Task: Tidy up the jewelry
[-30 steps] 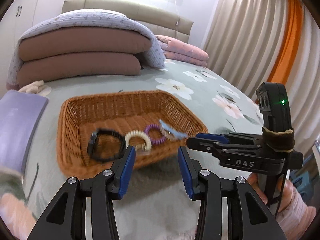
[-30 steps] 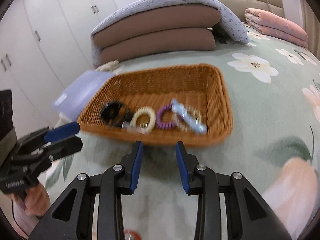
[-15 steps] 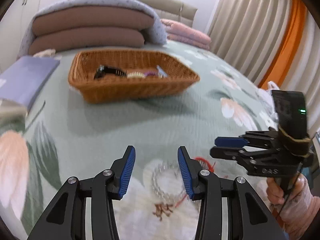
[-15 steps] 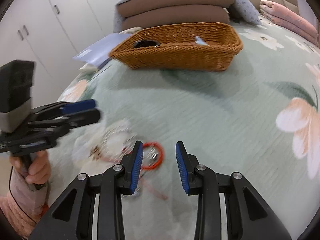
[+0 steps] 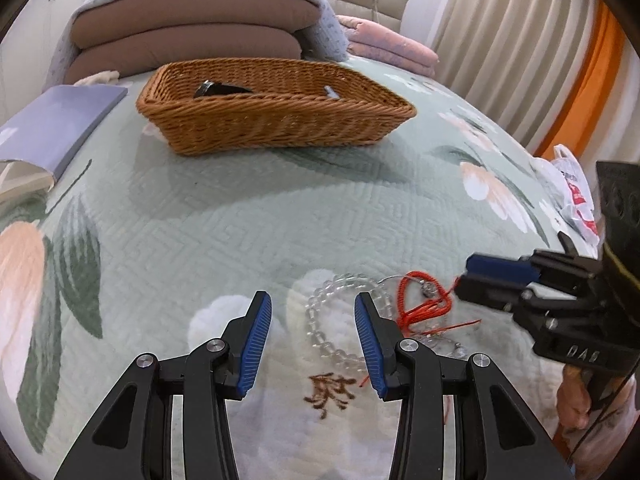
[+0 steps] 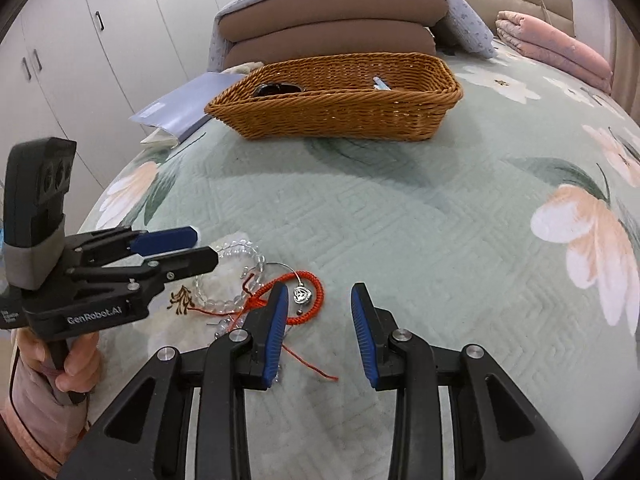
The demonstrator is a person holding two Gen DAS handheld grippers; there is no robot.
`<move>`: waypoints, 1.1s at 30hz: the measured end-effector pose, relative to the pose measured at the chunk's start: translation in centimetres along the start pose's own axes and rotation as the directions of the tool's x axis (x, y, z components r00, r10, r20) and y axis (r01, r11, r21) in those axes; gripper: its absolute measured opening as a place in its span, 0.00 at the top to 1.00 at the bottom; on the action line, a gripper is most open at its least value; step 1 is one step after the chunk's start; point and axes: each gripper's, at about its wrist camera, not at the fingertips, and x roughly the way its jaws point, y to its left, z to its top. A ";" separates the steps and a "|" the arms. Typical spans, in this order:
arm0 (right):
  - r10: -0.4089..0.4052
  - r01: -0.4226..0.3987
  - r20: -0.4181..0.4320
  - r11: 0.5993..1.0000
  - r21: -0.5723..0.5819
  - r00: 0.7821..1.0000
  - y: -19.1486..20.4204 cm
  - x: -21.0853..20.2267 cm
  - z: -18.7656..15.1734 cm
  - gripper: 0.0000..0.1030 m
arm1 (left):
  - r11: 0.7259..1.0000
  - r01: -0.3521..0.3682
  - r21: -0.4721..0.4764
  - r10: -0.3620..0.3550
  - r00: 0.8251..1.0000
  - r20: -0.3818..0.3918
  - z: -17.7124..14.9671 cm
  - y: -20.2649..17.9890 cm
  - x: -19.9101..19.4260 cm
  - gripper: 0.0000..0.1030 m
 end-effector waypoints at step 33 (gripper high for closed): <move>0.168 -0.170 0.067 0.985 0.021 0.983 -1.4 -5.7 -1.6 0.94 | 1.000 0.006 0.010 -0.005 1.000 -0.031 -0.3 -0.2 0.8 0.74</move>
